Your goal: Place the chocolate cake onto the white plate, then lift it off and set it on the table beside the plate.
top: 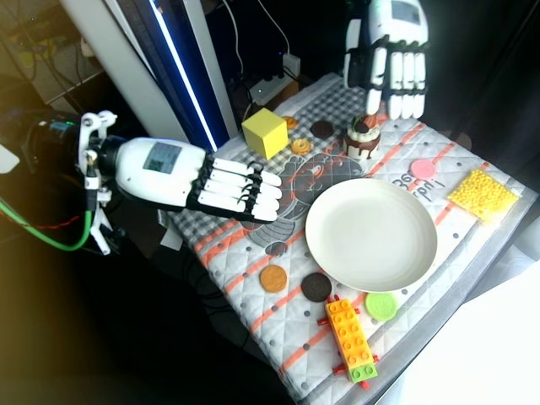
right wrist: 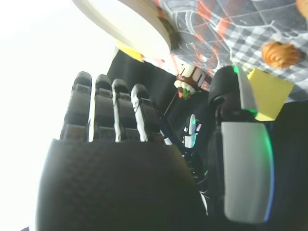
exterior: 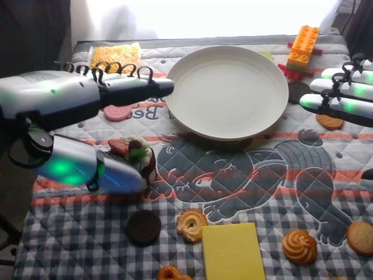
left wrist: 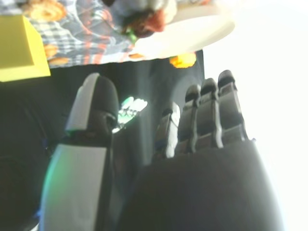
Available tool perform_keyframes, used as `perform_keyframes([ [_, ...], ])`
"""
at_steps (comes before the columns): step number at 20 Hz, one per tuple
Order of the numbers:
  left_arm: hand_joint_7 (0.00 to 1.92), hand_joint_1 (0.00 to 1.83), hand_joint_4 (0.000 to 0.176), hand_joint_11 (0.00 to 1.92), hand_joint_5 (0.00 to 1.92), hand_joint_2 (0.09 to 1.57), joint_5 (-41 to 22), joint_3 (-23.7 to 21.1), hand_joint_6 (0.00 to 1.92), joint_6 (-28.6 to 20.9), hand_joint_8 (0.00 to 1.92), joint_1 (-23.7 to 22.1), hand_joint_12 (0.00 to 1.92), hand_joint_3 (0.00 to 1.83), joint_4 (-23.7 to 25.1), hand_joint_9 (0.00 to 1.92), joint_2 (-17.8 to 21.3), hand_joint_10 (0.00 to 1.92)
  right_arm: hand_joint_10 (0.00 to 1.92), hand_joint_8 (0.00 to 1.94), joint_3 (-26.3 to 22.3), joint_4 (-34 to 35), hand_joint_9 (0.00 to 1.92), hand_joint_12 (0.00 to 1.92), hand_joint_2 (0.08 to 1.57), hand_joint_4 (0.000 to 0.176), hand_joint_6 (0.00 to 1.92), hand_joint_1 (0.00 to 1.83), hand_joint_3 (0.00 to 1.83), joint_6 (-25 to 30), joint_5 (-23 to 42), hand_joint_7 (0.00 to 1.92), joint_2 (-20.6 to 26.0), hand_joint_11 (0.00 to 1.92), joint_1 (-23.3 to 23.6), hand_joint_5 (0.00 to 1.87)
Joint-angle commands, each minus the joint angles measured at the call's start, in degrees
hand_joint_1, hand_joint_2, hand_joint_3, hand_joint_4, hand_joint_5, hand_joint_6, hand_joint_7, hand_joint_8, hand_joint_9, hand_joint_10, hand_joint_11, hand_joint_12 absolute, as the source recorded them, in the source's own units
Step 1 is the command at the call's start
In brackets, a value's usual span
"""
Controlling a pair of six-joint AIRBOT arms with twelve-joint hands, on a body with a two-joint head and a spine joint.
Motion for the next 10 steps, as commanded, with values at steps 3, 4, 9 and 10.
perform_keyframes([
  [3,0.00,0.49,0.176,0.00,0.00,1.07,-5.4,0.6,0.00,-0.9,0.00,0.4,0.00,0.05,-1.0,0.00,-0.2,0.00,0.00,0.00,-0.3,1.0,0.00,0.92,1.20,0.000,0.00,0.65,0.00,0.5,6.6,0.00,0.0,0.00,0.0,0.00],
  [4,0.00,0.51,0.176,0.00,0.00,1.07,-5.5,0.6,0.00,-0.9,0.00,0.6,0.00,0.05,-1.0,0.00,-0.3,0.00,0.00,0.00,-0.3,1.0,0.00,0.67,1.19,0.000,0.00,0.66,0.00,0.6,6.7,0.00,0.0,0.00,-0.1,0.00],
  [9,0.00,0.53,0.152,0.00,0.00,1.06,-1.8,1.8,0.00,-1.0,0.00,2.5,0.00,0.04,-1.1,0.00,-1.9,0.00,0.00,0.00,-0.1,1.6,0.00,0.34,1.21,0.000,0.00,0.60,0.00,0.6,6.9,0.00,0.0,0.00,-0.1,0.00],
  [10,0.00,0.60,0.165,0.00,0.00,1.05,-0.8,2.5,0.00,-1.0,0.00,2.9,0.00,0.03,-1.1,0.00,-2.8,0.00,0.00,0.00,-0.1,1.7,0.00,0.32,1.22,0.000,0.00,0.56,0.00,0.6,6.9,0.00,0.0,0.00,-0.2,0.00],
])
